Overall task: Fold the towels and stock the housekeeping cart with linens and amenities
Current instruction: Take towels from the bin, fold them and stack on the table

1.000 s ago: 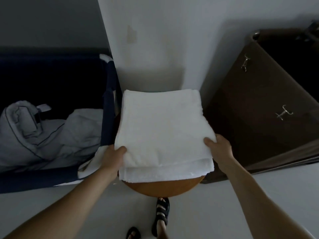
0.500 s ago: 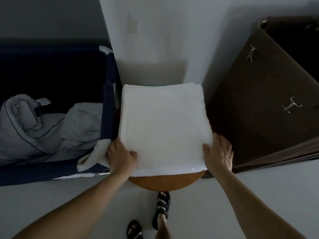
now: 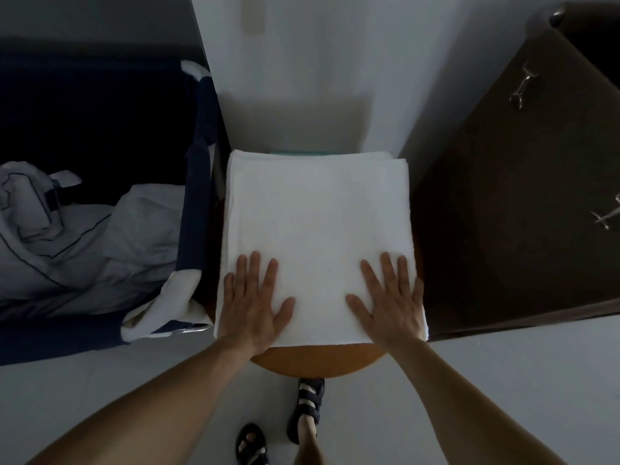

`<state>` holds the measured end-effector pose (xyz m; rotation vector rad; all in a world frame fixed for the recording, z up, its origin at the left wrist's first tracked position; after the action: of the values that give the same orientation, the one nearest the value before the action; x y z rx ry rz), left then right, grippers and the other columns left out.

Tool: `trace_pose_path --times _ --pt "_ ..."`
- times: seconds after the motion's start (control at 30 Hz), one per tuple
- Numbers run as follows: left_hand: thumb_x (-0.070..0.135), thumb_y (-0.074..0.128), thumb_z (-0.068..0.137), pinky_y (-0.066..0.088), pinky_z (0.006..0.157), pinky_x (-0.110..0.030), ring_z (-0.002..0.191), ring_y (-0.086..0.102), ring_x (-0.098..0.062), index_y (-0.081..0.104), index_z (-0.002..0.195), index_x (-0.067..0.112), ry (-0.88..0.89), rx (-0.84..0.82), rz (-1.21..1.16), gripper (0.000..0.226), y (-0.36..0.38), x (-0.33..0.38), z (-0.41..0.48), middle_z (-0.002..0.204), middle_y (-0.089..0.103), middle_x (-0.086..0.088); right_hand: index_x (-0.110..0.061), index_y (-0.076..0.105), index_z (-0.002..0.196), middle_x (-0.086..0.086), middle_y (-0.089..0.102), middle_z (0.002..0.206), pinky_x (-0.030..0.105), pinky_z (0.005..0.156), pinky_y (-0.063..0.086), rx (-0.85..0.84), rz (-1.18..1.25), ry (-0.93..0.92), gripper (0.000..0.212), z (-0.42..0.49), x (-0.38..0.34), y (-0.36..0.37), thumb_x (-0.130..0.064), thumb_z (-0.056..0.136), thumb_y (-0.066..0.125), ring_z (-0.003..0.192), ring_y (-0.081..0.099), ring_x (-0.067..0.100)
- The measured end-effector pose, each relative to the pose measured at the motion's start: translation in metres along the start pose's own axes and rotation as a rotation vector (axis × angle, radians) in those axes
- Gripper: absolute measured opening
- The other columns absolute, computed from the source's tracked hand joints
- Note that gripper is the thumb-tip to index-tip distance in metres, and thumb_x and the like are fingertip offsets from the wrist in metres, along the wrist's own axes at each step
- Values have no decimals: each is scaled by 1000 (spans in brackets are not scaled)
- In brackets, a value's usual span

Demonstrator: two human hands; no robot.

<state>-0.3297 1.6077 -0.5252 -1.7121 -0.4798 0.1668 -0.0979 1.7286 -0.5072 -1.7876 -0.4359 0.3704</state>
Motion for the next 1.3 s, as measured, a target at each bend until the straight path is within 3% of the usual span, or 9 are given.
trace_pose_path --times 0.3,0.63,0.87,1.0,1.1,1.2,1.3 --pt "81 -2 82 -19 116 -52 144 -34 -31 -25 151 32 83 67 -16 88 -33 21 35 158 -35 -5 -41 -31 146 -3 -39 155 57 116 -19 21 -76 -68 78 20 -12 -24 -81 82 -11 145 -34 27" --pt "81 1 84 -19 115 -53 143 -34 -31 -25 152 29 53 2 -4 89 -11 21 49 158 -34 -5 -40 -26 150 -4 -37 158 57 119 -11 -42 -34 -118 79 28 -8 -5 -81 87 -5 144 -35 25" --pt "77 -6 84 -22 114 -48 143 -35 -27 -26 151 30 29 25 9 84 -30 14 77 157 -37 -4 -36 -12 155 -1 -21 164 56 120 -9 92 52 -100 79 46 -10 -34 -77 92 9 151 -20 26" --pt "76 -5 84 -21 116 -49 140 -41 -23 -29 148 33 17 -62 -4 81 -27 13 81 155 -39 -2 -35 -25 152 -1 -35 159 57 119 -12 3 14 -88 78 62 -11 -31 -76 89 -3 145 -35 24" --pt "72 -6 84 -23 115 -48 138 -43 -22 -33 145 33 14 -73 20 77 -39 7 83 157 -36 -1 -34 -17 154 -1 -27 162 57 119 -11 23 17 -93 80 63 -14 -39 -77 89 -1 147 -30 25" --pt "69 -6 86 -16 117 -51 143 -36 -26 -23 151 28 -17 -6 91 79 -72 -13 92 160 -29 -2 -33 -1 156 1 -12 166 56 120 -9 102 85 -120 80 78 -24 -68 -77 90 7 151 -20 25" --pt "68 0 87 -3 119 -55 149 -17 -29 -5 157 23 -80 54 107 83 -112 -44 96 165 -12 -5 -34 -2 156 -1 -17 164 56 120 -10 123 106 -188 81 98 -52 -95 -79 88 5 150 -23 24"
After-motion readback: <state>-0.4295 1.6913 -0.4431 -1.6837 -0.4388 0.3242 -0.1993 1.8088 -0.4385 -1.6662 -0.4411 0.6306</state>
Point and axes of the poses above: each hand's wrist, its own z-axis towards the middle knuckle, its own y-axis out of the palm, x = y × z, the point moved 8 cm from there along z, towards the middle knuckle
